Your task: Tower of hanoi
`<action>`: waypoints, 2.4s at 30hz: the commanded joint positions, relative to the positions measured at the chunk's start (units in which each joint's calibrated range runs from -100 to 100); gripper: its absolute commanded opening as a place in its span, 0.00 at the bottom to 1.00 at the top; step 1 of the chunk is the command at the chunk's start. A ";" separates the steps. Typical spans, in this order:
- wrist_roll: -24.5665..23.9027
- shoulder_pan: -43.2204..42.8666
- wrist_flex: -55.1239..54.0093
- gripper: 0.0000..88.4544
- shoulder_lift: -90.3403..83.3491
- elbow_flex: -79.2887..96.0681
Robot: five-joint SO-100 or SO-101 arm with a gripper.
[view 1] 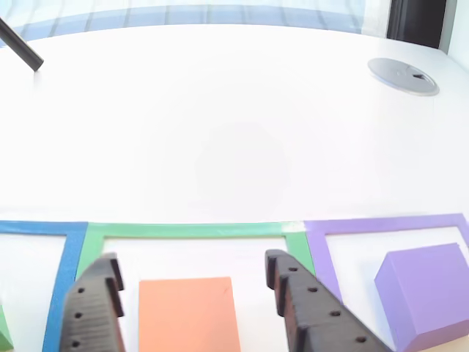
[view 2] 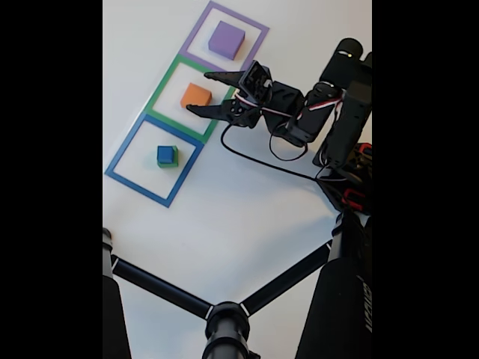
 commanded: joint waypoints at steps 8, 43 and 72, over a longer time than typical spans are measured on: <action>0.72 -0.56 32.48 0.00 -42.56 5.16; 0.72 -23.48 157.01 0.00 -62.50 -78.66; 0.72 -21.56 93.94 0.24 -60.08 -25.20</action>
